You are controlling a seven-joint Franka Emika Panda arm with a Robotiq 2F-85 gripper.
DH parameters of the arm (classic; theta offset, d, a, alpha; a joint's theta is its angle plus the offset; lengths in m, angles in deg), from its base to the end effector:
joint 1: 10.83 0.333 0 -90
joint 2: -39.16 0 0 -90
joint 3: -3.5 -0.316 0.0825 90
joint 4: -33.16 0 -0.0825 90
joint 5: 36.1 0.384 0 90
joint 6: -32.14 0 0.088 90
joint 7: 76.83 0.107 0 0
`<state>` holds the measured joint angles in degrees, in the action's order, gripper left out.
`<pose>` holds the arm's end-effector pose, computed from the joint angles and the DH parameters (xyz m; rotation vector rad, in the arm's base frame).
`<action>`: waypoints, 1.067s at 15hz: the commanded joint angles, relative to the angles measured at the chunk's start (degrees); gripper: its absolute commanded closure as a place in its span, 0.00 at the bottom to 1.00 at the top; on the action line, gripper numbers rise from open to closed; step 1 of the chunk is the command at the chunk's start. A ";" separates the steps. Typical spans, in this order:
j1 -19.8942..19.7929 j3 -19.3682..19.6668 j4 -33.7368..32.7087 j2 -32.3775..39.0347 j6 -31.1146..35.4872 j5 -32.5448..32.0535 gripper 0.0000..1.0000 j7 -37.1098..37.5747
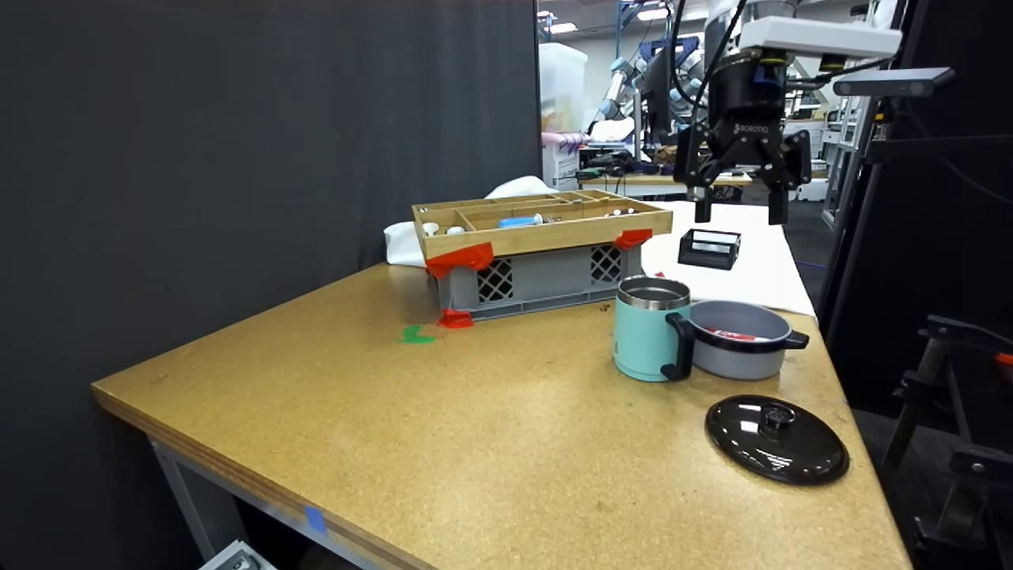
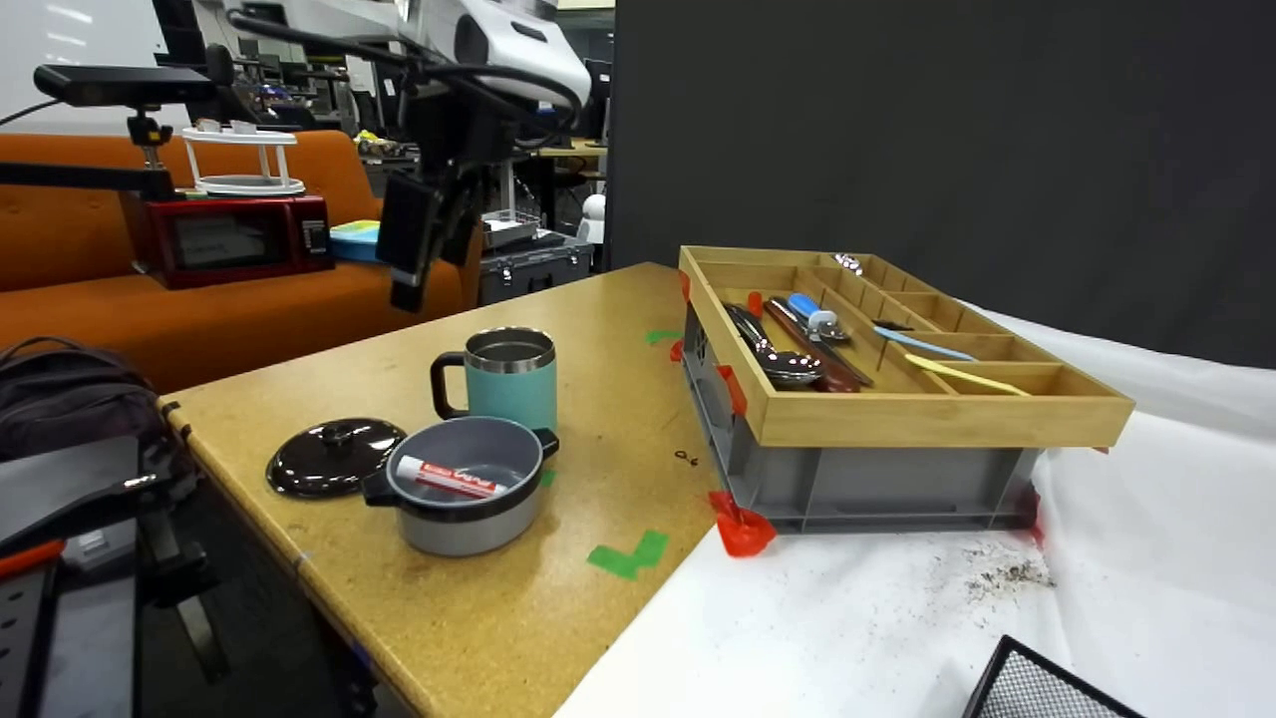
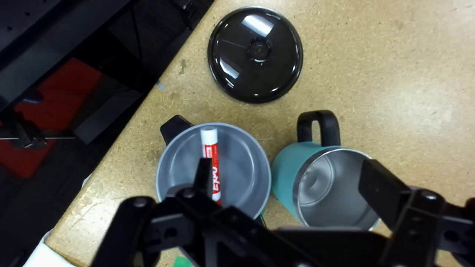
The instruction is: Remove the black lid from the grey pot, put the red marker inside the pot, remove the marker from the pot
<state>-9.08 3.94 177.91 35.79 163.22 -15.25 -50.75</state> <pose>0.4362 0.0181 0.2847 -2.7438 0.9977 0.3412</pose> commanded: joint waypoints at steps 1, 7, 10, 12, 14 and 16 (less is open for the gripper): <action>-2.27 1.67 -2.58 4.92 -1.20 2.62 0.00 -6.04; -4.95 2.74 -5.04 11.26 -1.46 7.56 0.00 -16.12; -4.68 2.87 -4.43 11.40 -0.06 6.20 0.00 -14.53; -4.59 2.65 -4.54 11.29 -0.09 6.26 0.00 -14.54; -4.61 2.65 -4.54 11.30 -0.10 6.26 0.00 -14.55; -4.69 3.18 -5.99 12.75 -1.40 4.06 0.00 -12.74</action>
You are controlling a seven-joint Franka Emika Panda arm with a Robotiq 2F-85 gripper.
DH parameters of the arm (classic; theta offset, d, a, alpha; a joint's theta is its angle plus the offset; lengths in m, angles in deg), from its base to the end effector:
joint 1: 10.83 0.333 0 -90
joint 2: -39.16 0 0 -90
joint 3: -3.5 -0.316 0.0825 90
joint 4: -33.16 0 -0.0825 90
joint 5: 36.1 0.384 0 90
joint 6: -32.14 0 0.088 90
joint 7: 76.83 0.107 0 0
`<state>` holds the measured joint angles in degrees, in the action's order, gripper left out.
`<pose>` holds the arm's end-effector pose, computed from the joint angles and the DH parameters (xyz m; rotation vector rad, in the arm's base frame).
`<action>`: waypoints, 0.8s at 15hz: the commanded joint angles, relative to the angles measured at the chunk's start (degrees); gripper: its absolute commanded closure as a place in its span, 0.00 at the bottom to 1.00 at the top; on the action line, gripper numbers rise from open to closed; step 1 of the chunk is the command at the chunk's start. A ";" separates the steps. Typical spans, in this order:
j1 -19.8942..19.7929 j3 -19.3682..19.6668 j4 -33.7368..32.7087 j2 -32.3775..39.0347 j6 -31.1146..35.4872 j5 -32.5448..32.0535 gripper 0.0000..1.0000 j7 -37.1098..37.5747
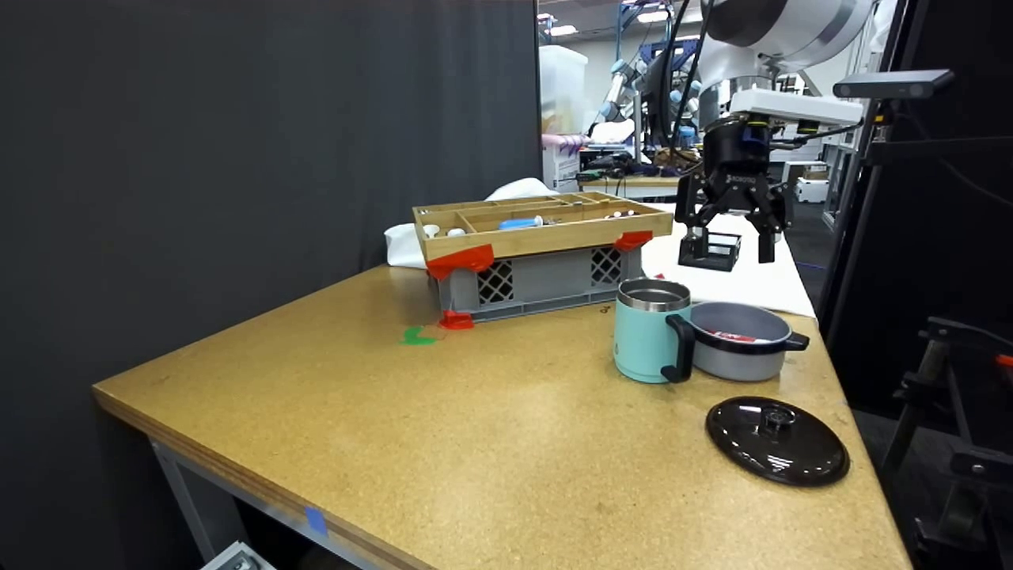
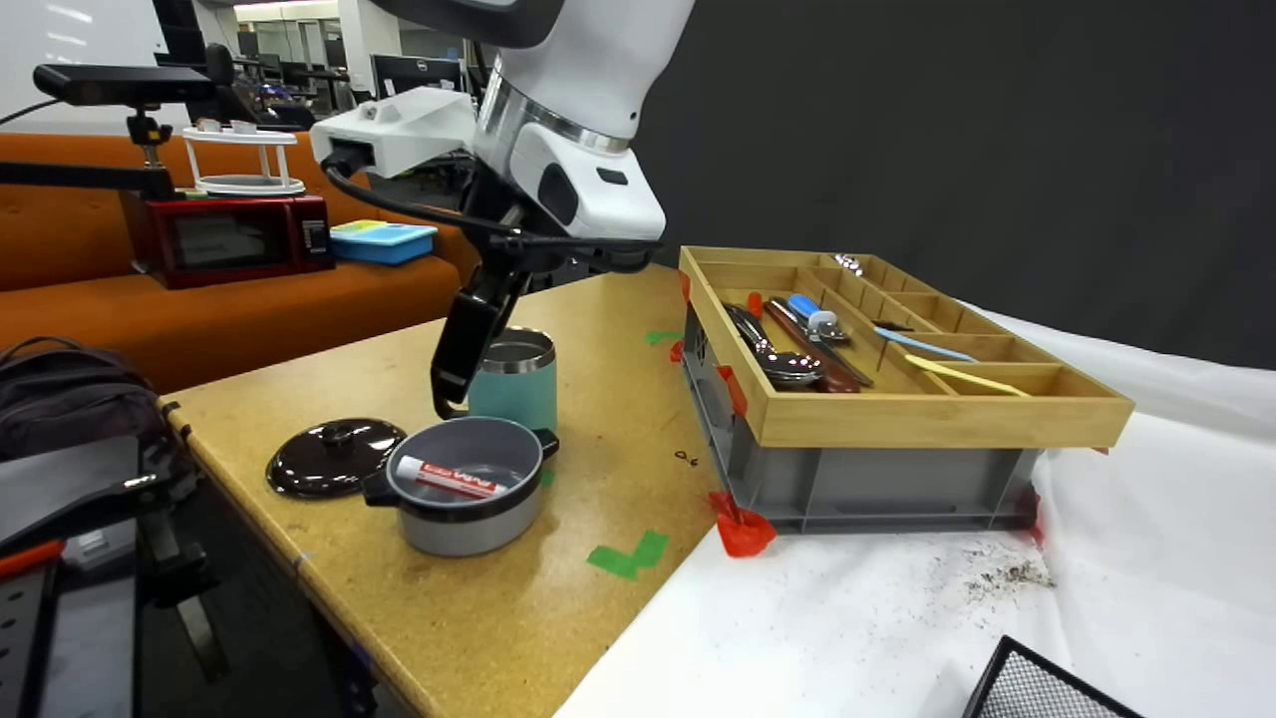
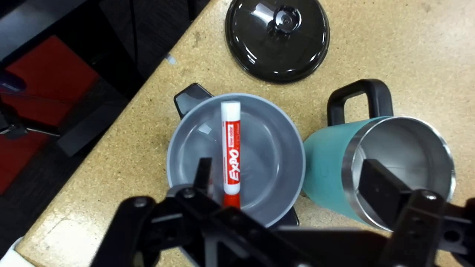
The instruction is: Remove the black lid from the grey pot, put the red marker inside the pot, remove the marker from the pot
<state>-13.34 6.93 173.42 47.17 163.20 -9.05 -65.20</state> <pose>0.4510 -0.0371 0.2243 -2.6680 0.9344 0.4385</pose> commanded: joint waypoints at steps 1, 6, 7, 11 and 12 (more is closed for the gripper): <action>-0.51 0.35 -1.98 1.94 -2.15 -3.14 0.00 2.10; -0.85 0.86 -4.82 6.12 -3.81 -5.51 0.00 2.59; -0.96 0.87 -5.63 7.22 -4.08 -5.51 0.00 2.31; -1.36 0.92 -8.59 11.29 -5.02 -5.87 0.31 1.65; -1.49 0.99 -9.22 12.20 -5.18 -5.94 0.37 1.60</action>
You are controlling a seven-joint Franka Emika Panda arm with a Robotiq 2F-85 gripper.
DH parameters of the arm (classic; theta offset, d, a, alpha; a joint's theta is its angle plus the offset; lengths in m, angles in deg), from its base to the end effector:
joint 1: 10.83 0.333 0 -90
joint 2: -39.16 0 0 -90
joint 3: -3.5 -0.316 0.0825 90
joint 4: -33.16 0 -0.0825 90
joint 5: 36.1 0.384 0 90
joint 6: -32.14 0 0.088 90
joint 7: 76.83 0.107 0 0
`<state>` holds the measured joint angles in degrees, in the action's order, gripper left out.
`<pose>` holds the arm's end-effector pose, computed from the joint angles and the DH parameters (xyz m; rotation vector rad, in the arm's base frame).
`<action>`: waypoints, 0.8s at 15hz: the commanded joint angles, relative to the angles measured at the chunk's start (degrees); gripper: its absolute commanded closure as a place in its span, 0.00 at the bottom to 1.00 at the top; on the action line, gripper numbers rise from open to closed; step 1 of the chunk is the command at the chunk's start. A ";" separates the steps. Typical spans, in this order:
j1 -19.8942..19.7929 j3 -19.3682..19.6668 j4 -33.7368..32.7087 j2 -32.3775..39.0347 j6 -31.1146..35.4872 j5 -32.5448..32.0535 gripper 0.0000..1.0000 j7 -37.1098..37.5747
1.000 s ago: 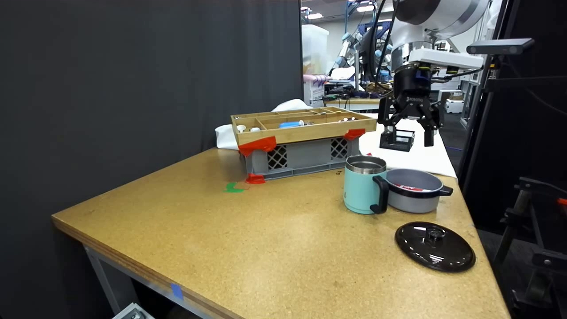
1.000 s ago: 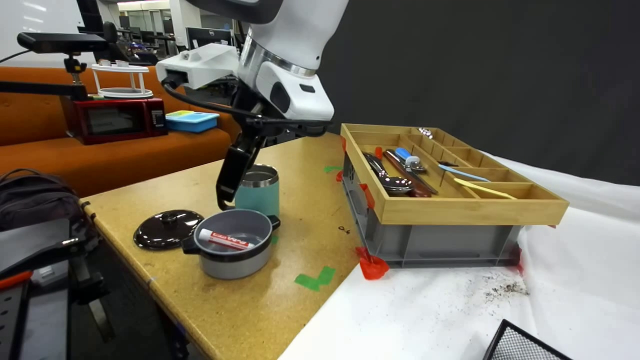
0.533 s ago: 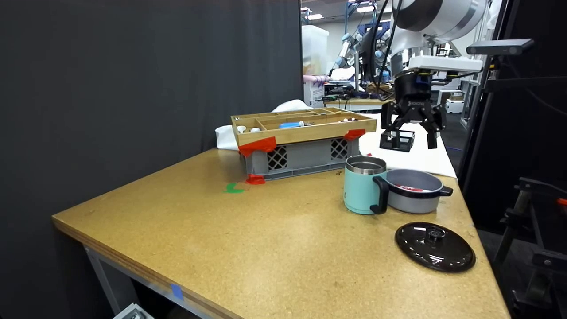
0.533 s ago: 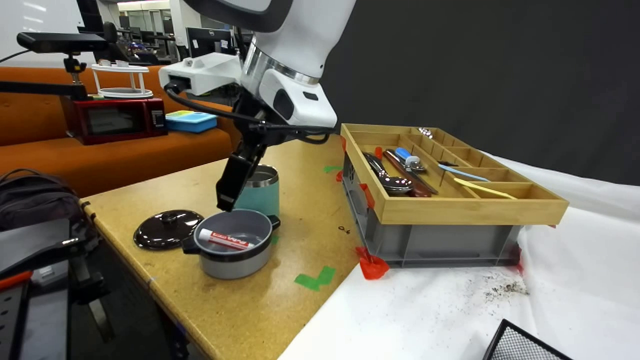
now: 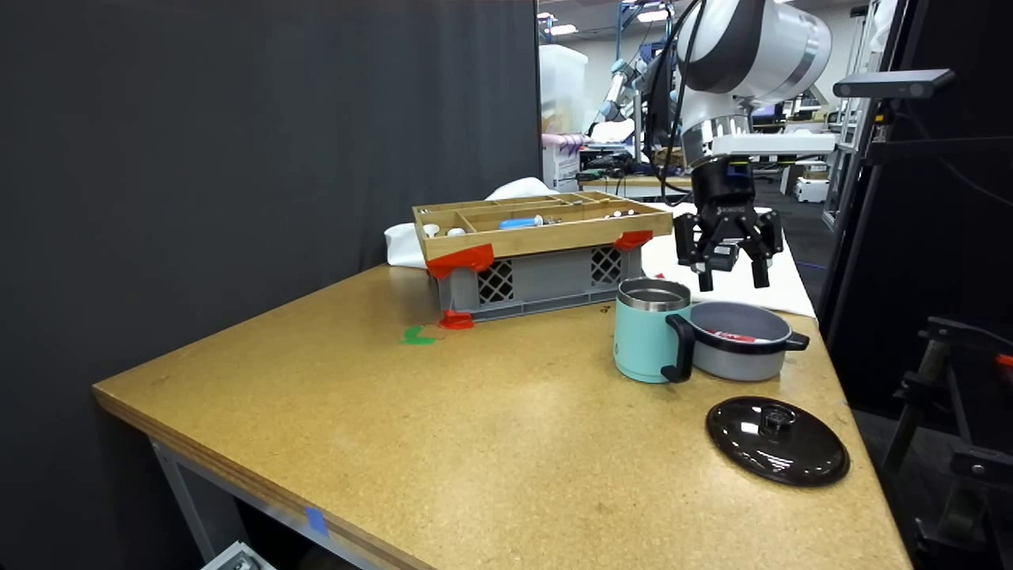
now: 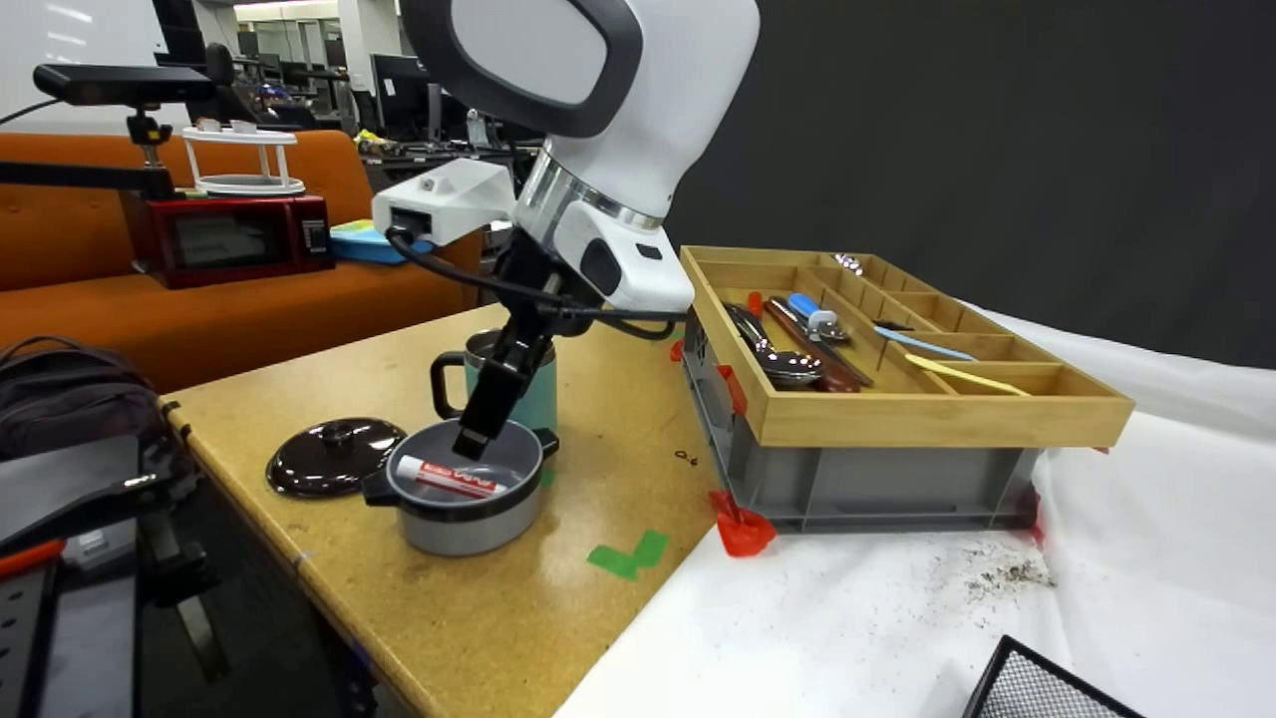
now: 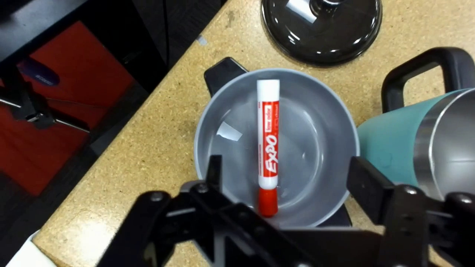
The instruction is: Remove the black lid from the grey pot, put the red marker inside the pot, remove the marker from the pot
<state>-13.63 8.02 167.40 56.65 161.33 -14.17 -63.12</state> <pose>0.4675 -0.0517 0.1791 -2.7261 0.9487 0.5789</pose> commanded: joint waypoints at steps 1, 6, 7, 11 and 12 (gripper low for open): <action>-1.37 -0.06 -3.89 3.80 -3.55 -0.83 0.39 -0.58; -2.40 -0.03 -6.48 9.22 -4.41 -0.86 0.46 -1.48; -2.32 -0.16 -6.72 10.30 -4.19 -0.93 0.47 -1.47; -1.77 -0.81 -7.44 13.25 -4.11 -1.09 0.46 -1.40; -1.72 -0.99 -7.54 13.54 -4.32 -1.20 0.48 -1.52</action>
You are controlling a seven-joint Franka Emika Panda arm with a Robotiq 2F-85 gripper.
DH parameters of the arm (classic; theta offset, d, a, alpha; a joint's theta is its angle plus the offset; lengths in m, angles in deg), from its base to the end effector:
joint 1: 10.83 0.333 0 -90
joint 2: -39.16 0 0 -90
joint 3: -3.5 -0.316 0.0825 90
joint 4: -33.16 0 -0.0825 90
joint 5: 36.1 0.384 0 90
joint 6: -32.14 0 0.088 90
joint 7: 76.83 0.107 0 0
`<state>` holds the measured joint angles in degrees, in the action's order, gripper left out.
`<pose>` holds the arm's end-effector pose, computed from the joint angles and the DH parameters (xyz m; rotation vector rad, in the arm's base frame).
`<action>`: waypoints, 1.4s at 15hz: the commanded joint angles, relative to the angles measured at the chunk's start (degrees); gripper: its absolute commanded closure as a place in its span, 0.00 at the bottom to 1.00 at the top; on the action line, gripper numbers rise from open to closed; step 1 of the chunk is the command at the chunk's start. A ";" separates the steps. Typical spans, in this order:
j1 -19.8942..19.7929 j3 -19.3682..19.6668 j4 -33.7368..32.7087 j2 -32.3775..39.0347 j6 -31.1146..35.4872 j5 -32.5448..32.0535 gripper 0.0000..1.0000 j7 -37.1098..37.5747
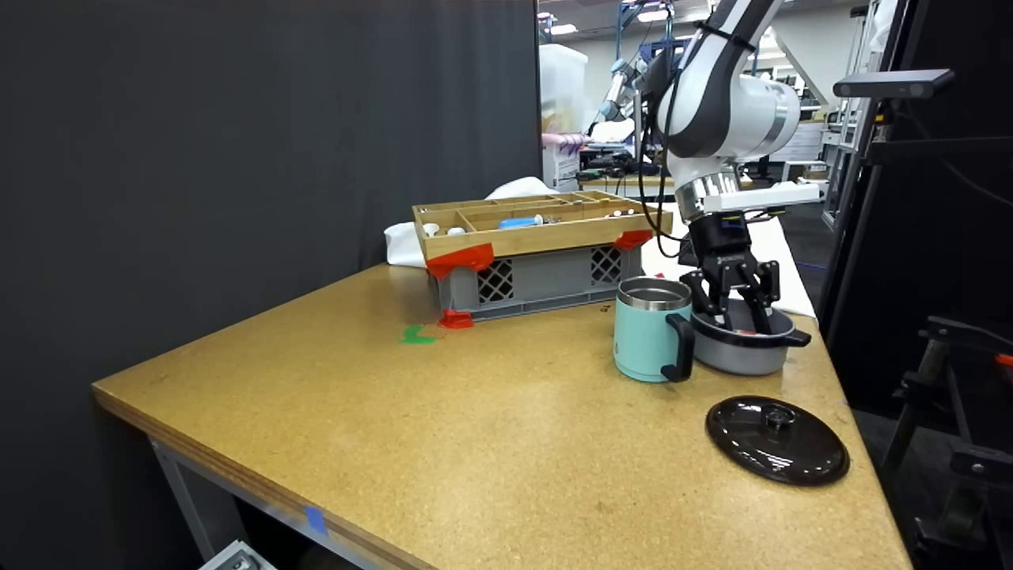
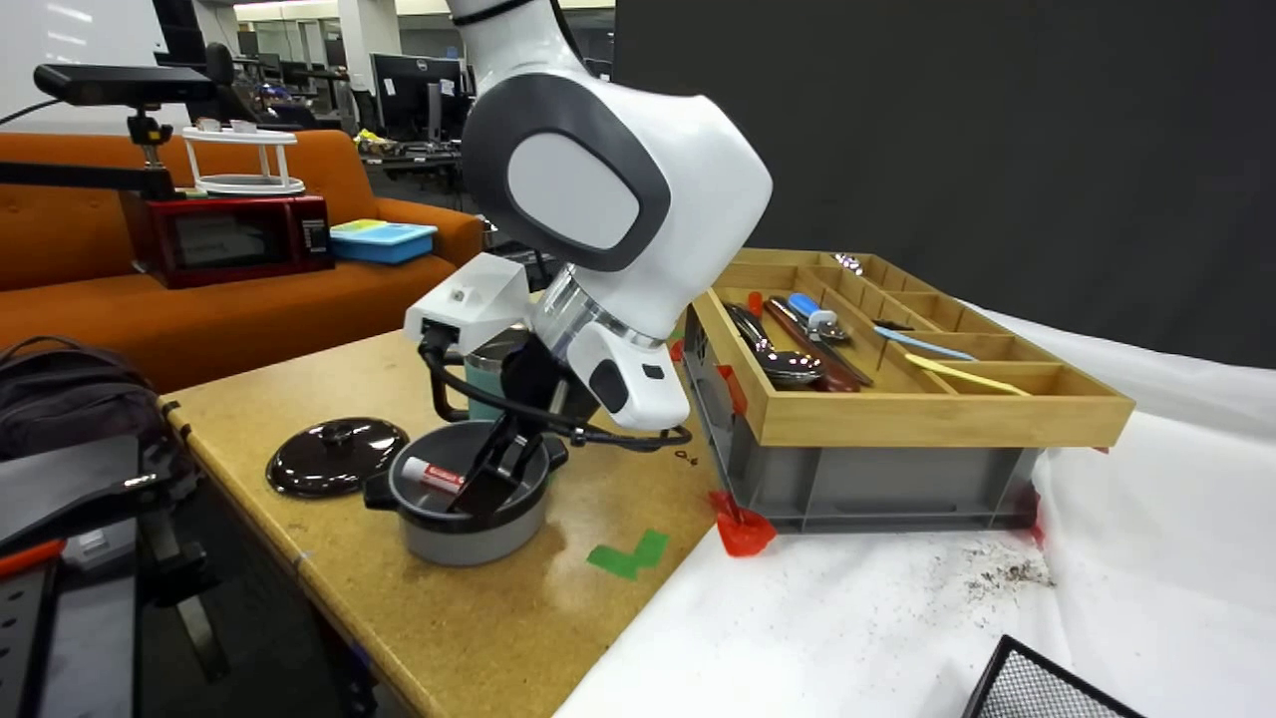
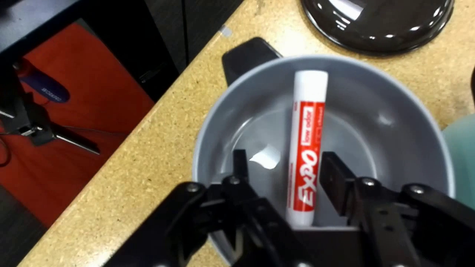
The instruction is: Remove the black lid from the grey pot, put the red marker inside the pot, remove the marker from the pot
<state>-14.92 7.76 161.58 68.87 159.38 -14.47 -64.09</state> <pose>0.4669 -0.0605 0.1051 -2.7023 0.9559 0.7817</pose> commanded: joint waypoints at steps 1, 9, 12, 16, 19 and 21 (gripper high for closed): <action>-0.16 -0.93 -1.74 1.17 -2.61 -0.99 0.55 -0.37; 0.83 -1.75 -0.76 -0.19 -2.38 -0.69 0.95 0.36; 1.22 -1.78 0.03 -1.31 -1.89 -0.64 0.95 0.97; 1.83 -1.43 2.04 -6.09 -2.08 -1.06 0.95 2.26; 2.21 -1.21 3.88 -10.92 -1.79 -1.42 0.95 3.73; 2.34 -1.18 5.37 -14.44 -1.65 -1.82 0.95 4.49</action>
<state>-13.23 6.08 163.65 59.47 157.31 -15.27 -61.29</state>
